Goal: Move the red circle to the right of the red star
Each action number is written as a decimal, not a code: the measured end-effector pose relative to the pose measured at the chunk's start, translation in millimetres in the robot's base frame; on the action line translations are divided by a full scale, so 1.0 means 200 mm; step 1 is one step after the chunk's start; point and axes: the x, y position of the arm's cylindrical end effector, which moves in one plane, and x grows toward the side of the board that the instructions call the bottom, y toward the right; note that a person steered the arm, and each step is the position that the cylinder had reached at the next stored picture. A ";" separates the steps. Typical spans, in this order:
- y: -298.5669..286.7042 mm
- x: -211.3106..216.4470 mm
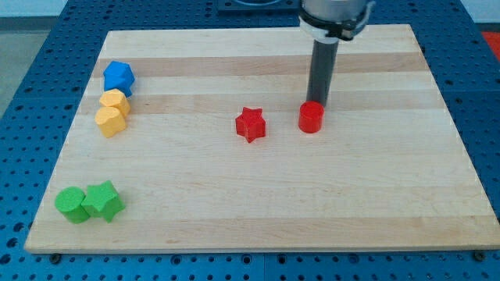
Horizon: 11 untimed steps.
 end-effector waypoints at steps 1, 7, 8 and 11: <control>0.01 0.12; 0.07 0.35; -0.05 0.31; 0.02 0.24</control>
